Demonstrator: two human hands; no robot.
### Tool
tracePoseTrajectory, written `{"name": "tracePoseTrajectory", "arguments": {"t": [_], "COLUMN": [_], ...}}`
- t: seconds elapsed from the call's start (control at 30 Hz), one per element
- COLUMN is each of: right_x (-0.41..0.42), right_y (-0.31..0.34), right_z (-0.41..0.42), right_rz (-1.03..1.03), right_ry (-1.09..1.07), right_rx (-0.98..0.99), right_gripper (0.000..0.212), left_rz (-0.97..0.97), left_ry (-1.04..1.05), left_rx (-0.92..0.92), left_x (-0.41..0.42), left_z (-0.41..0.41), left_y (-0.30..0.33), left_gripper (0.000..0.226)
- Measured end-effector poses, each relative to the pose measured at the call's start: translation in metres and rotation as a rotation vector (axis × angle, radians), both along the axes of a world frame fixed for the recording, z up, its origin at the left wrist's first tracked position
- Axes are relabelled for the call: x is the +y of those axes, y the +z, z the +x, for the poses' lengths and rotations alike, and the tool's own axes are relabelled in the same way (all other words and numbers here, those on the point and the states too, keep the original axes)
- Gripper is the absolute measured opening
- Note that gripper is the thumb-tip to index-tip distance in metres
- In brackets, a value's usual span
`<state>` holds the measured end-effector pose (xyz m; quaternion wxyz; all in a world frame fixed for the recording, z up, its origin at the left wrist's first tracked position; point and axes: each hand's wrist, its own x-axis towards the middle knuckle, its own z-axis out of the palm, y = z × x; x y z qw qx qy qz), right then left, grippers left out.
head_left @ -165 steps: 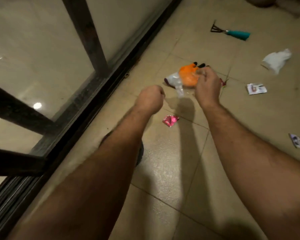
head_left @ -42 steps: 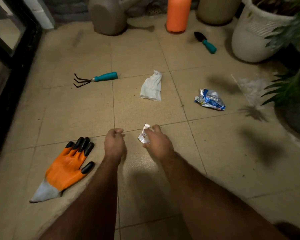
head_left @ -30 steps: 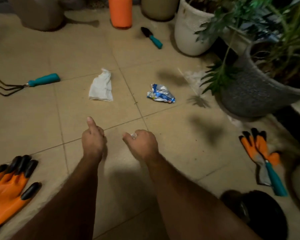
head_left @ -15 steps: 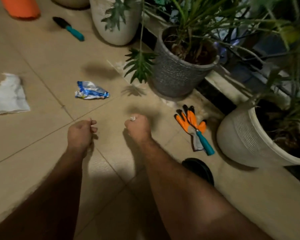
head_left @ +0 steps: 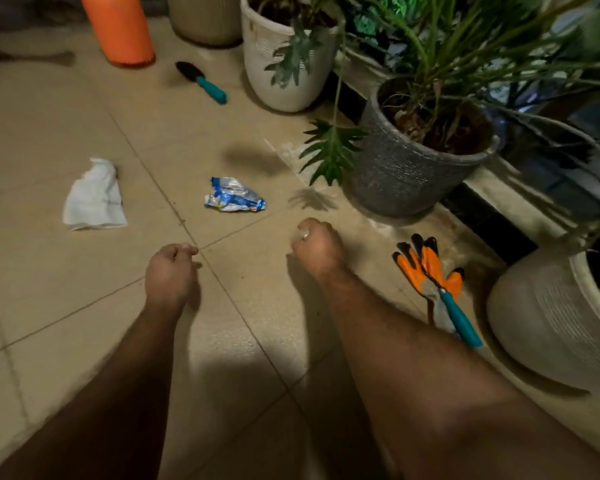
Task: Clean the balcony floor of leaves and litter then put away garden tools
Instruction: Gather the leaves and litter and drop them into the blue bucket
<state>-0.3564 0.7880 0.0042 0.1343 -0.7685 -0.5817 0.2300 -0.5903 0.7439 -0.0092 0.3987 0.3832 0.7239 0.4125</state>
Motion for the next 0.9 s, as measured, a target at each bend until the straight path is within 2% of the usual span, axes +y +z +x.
{"name": "tracePoseTrajectory", "arguments": {"t": [0.13, 0.23, 0.47, 0.53, 0.67, 0.87, 0.9], "right_x": [0.022, 0.043, 0.085, 0.082, 0.067, 0.016, 0.007], "right_y": [-0.007, -0.012, -0.026, -0.039, -0.051, -0.054, -0.051], "right_z": [-0.042, -0.069, -0.106, -0.108, -0.113, -0.142, -0.151], "right_rz": [0.048, 0.053, -0.097, -0.113, 0.009, 0.122, 0.130], "right_ry": [0.105, 0.238, 0.408, 0.427, 0.390, 0.335, 0.301], "right_rx": [0.067, 0.004, -0.068, -0.075, -0.147, -0.068, -0.047], "right_gripper": [0.058, 0.076, 0.091, 0.087, 0.048, 0.028, 0.031], "left_rz": [-0.009, -0.017, -0.037, -0.046, -0.070, -0.102, -0.095], "left_ry": [0.005, -0.001, -0.023, -0.019, 0.028, 0.123, 0.146], "left_rx": [0.029, 0.020, 0.061, 0.076, 0.071, 0.029, 0.018], "left_x": [-0.012, -0.023, -0.045, -0.049, -0.055, -0.061, -0.063], "left_z": [-0.023, -0.032, -0.055, -0.063, -0.076, -0.080, -0.081], "left_y": [0.002, 0.003, -0.002, -0.002, -0.003, 0.000, 0.002], "left_gripper": [0.027, 0.026, 0.023, 0.021, 0.021, 0.030, 0.031]}}
